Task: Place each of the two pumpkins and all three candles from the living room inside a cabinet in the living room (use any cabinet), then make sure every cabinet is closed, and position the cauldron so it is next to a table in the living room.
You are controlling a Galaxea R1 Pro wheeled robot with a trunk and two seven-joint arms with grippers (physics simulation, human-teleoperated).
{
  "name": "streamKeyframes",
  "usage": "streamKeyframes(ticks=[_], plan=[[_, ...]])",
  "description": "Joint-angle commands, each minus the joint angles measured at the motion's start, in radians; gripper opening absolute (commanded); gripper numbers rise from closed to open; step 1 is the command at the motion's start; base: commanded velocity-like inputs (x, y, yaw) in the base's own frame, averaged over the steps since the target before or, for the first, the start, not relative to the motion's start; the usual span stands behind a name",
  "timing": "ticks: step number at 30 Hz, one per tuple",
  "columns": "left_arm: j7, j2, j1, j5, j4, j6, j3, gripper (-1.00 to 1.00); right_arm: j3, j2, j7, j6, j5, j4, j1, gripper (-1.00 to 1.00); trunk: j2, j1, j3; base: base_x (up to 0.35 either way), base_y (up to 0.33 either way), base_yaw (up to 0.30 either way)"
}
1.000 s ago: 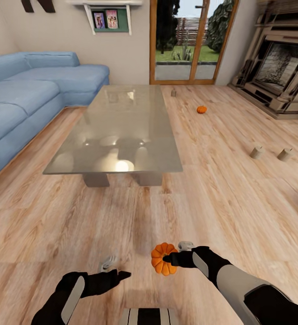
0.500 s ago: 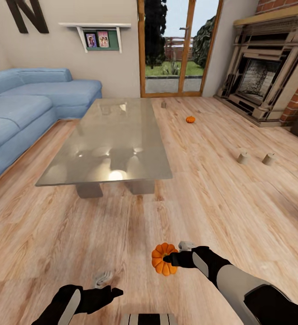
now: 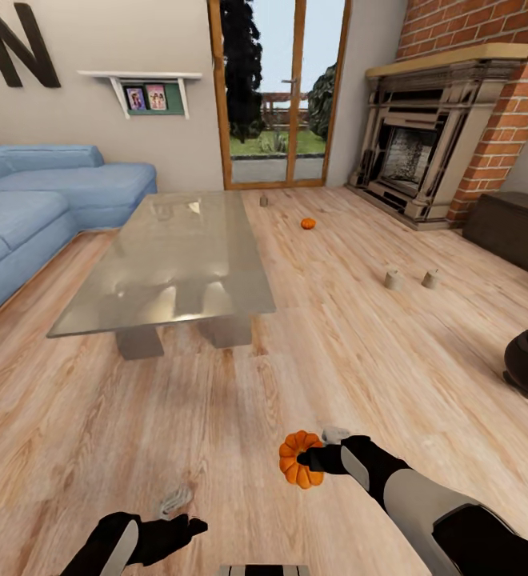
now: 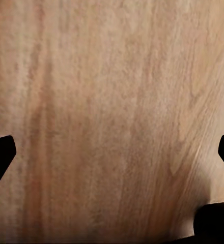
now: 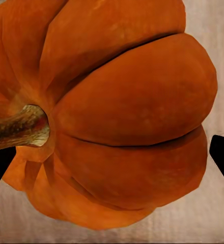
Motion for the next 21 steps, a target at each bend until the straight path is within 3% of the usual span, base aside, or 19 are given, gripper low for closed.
streamKeyframes(ticks=[1, 6, 13, 21], plan=[[0.014, -0.001, 0.000, 0.000, -0.001, 0.006, 0.004, 1.00, 0.006, 0.000, 0.000, 0.004, -0.006, -0.001, -0.001, -1.00, 0.000, -0.001, 0.003, -0.303, -0.087, -0.265], [0.043, -0.003, 0.000, 0.000, -0.001, 0.005, 0.004, 1.00, 0.006, 0.000, -0.001, 0.004, -0.006, -0.003, -0.001, -1.00, 0.001, -0.003, 0.022, -0.285, -0.121, -0.157], [0.047, -0.004, 0.000, 0.000, -0.001, 0.005, 0.004, 1.00, 0.006, -0.001, -0.002, 0.004, -0.006, -0.003, -0.001, -1.00, 0.003, -0.007, 0.049, -0.064, -0.044, -0.017], [0.046, -0.005, 0.000, 0.000, 0.016, -0.044, 0.001, 1.00, 0.006, -0.002, -0.002, 0.004, -0.006, -0.004, -0.001, -1.00, 0.003, -0.007, 0.049, -0.002, -0.002, -0.001]])
